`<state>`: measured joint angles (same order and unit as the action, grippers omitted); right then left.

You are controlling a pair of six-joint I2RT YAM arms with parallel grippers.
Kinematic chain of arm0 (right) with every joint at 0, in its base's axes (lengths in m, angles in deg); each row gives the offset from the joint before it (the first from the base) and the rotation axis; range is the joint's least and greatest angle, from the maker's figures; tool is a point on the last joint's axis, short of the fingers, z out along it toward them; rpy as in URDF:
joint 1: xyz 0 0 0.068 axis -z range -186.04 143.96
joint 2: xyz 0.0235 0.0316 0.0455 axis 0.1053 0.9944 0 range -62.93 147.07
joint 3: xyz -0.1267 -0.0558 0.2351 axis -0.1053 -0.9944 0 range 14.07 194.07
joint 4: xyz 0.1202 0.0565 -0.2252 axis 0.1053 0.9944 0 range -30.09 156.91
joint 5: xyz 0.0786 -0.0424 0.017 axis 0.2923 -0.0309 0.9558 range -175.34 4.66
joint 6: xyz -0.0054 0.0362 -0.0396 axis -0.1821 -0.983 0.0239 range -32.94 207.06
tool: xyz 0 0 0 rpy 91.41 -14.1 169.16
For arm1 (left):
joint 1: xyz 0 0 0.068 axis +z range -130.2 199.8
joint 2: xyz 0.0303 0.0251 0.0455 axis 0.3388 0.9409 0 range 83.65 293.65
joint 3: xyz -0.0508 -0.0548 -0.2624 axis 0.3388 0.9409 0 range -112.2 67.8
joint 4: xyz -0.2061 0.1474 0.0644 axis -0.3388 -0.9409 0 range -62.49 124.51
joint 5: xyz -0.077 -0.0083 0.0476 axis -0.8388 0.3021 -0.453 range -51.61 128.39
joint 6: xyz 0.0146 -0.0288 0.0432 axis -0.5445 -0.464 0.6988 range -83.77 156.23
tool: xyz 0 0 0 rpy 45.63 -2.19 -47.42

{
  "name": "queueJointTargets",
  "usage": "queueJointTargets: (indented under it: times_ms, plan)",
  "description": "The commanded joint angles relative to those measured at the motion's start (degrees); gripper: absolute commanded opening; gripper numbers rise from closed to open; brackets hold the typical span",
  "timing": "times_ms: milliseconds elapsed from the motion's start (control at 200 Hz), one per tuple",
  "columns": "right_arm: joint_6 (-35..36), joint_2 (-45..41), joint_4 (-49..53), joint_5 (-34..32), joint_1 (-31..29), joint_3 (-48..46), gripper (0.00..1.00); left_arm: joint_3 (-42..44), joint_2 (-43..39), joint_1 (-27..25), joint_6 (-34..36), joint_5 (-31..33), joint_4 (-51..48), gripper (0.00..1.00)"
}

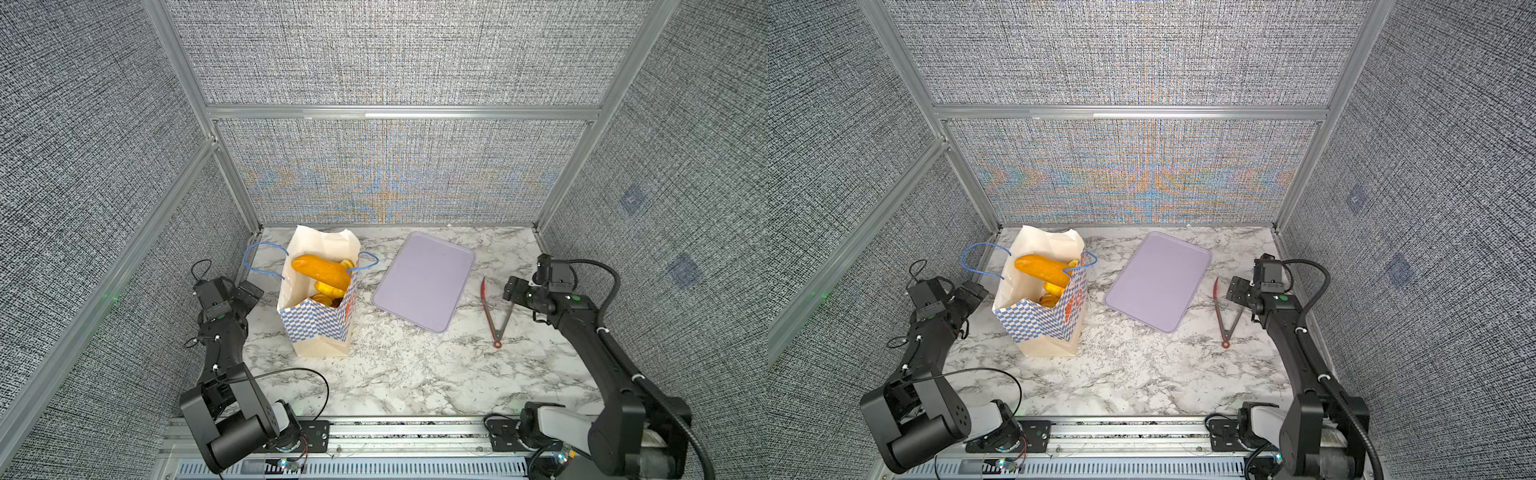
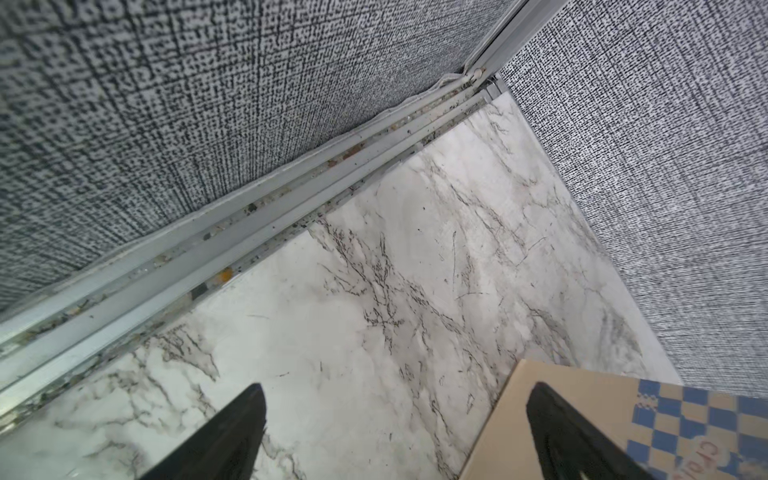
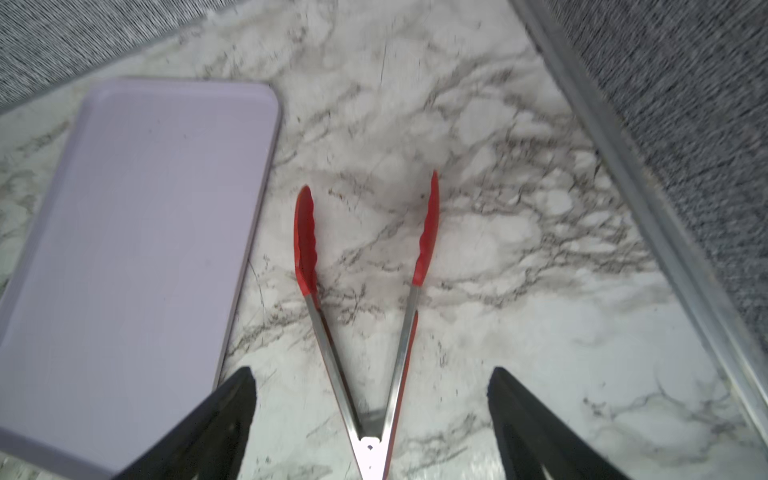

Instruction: Place the fake bread into the paper bag

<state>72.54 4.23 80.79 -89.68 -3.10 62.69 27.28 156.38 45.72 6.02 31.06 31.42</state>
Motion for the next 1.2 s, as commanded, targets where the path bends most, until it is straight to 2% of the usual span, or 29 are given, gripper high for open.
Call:
queueJointTargets:
  times_ms: [0, 70, 160, 215, 290, 390, 445, 565, 625, 695, 775, 830, 845, 875, 890, 1010, 1070, 1140, 1195]
  plan:
    - [4.5, -1.3, -11.1, -3.9, -0.2, -0.9, 0.92, 0.7, 0.6, -5.0, 9.7, 9.4, 10.4, 0.99]
    - [5.7, -2.2, -15.3, -7.0, -0.1, -2.7, 0.91, 0.4, 3.0, -7.9, 12.5, 11.9, 11.4, 0.99]
    - [10.8, -3.8, -24.7, -7.3, -0.2, -8.2, 0.88, 3.1, 4.2, -10.1, 14.2, 13.6, 16.5, 0.99]
    - [13.3, -4.2, -31.6, -7.7, -0.2, -12.3, 0.86, 4.4, 4.4, -10.9, 15.5, 12.3, 17.8, 0.99]
    - [13.3, -4.9, -36.0, -8.5, 0.0, -16.5, 0.86, 7.9, 3.1, -11.6, 15.4, 11.7, 21.8, 0.99]
    - [13.4, -3.6, -39.8, -8.7, -0.1, -20.2, 0.85, 13.1, 2.2, -14.3, 15.6, 16.2, 27.0, 0.99]
    - [13.0, -2.3, -42.3, -9.1, -0.1, -22.1, 0.86, 14.0, 3.4, -15.5, 15.5, 16.2, 29.2, 0.99]
    - [12.9, 0.4, -50.8, -5.6, -0.1, -27.1, 0.85, 13.9, 6.0, -18.8, 18.1, 18.4, 34.2, 0.99]
    - [12.6, 2.2, -57.8, -3.6, -0.2, -30.5, 0.85, 14.0, 7.8, -19.3, 19.2, 18.3, 37.2, 0.99]
    - [13.2, 5.3, -67.3, -2.0, -0.2, -33.6, 0.85, 13.6, 7.8, -19.9, 19.4, 18.7, 36.0, 0.99]
    - [14.1, 3.1, -59.8, 0.5, -0.4, -31.6, 0.85, 14.6, 7.7, -20.7, 20.0, 19.6, 37.9, 0.99]
    - [15.0, 4.4, -65.3, 3.2, -0.5, -33.3, 0.86, 15.1, 7.6, -21.1, 20.4, 20.2, 39.0, 0.99]
    - [15.3, 4.7, -67.0, 4.0, -0.5, -34.0, 0.88, 15.2, 7.6, -21.2, 20.6, 20.2, 39.3, 0.99]
    - [15.5, 5.0, -69.3, 5.5, -0.5, -34.8, 0.98, 15.4, 7.5, -21.4, 20.6, 20.3, 39.6, 0.99]
    - [15.7, 4.7, -69.4, 6.0, -0.5, -35.0, 0.99, 15.6, 7.4, -21.4, 20.7, 20.2, 39.8, 0.99]
    - [15.8, 3.6, -70.9, 5.0, -0.9, -36.6, 0.99, 20.4, 6.6, -22.3, 22.7, 17.8, 48.4, 0.99]
    - [15.9, 4.1, -69.8, 5.2, -0.8, -35.6, 0.99, 22.6, 8.6, -24.2, 26.0, 16.4, 55.5, 0.99]
    - [16.5, 4.7, -68.5, 6.3, -1.1, -34.6, 0.99, 22.6, 10.8, -24.7, 27.5, 14.0, 57.3, 0.99]
    - [17.0, 5.0, -67.7, 7.1, -1.3, -34.0, 0.99, 23.6, 12.8, -24.9, 27.1, 14.8, 60.9, 0.99]
